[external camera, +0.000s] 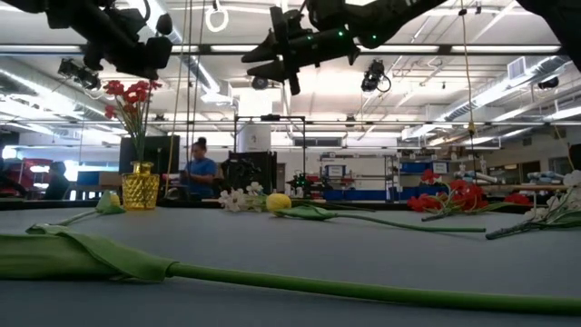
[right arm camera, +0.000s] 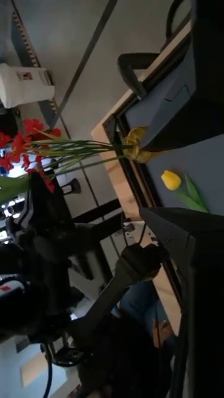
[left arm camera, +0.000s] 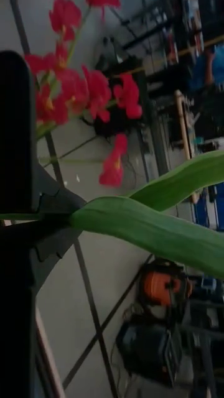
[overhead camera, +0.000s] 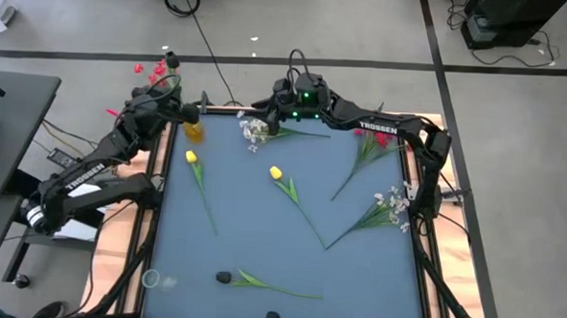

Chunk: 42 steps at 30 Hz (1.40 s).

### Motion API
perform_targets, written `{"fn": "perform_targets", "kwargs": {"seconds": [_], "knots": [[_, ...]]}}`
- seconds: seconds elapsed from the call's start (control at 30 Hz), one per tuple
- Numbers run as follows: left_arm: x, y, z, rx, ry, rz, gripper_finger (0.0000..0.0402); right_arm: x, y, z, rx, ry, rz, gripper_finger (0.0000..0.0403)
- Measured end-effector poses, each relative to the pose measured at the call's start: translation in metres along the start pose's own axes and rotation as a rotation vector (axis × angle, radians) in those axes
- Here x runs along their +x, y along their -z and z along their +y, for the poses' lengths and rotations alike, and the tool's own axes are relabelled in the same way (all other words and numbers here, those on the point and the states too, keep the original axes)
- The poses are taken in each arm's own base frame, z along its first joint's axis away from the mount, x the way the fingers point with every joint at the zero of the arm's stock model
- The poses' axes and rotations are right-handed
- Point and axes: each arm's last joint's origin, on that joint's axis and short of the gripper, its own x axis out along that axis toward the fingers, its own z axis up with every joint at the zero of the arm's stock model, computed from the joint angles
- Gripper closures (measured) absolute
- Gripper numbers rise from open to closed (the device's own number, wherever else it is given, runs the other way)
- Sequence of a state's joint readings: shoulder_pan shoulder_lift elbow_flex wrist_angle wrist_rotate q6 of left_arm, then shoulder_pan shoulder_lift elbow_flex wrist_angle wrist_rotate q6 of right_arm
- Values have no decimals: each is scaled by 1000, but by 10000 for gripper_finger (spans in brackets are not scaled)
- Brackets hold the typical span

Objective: Sort flowers into vase by color
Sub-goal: Put the top black flower into the yellow vase

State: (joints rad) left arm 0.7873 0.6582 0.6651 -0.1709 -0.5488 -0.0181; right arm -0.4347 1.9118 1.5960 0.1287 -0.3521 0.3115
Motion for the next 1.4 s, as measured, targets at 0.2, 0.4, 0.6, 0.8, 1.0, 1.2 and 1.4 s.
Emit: {"fn": "perform_targets", "kwargs": {"seconds": [0.2,0.4,0.6,0.8,1.0,1.2,1.4], "knots": [[5,1,10,-66,-65,5,393,0,1,0,-13,-4,1,239],[12,23,11,-138,-92,58,393,0,0,0,-19,-9,-2,239],[15,34,9,-173,-92,57,392,0,0,0,-21,-11,0,239],[17,43,9,-198,-107,80,392,0,0,0,-20,-16,2,239],[17,48,9,-210,-112,112,392,0,2,-1,-13,-10,20,239],[16,57,12,-271,-162,183,391,1,5,1,-3,16,36,238],[15,61,13,-338,-184,213,358,3,9,5,2,20,59,223]]}}
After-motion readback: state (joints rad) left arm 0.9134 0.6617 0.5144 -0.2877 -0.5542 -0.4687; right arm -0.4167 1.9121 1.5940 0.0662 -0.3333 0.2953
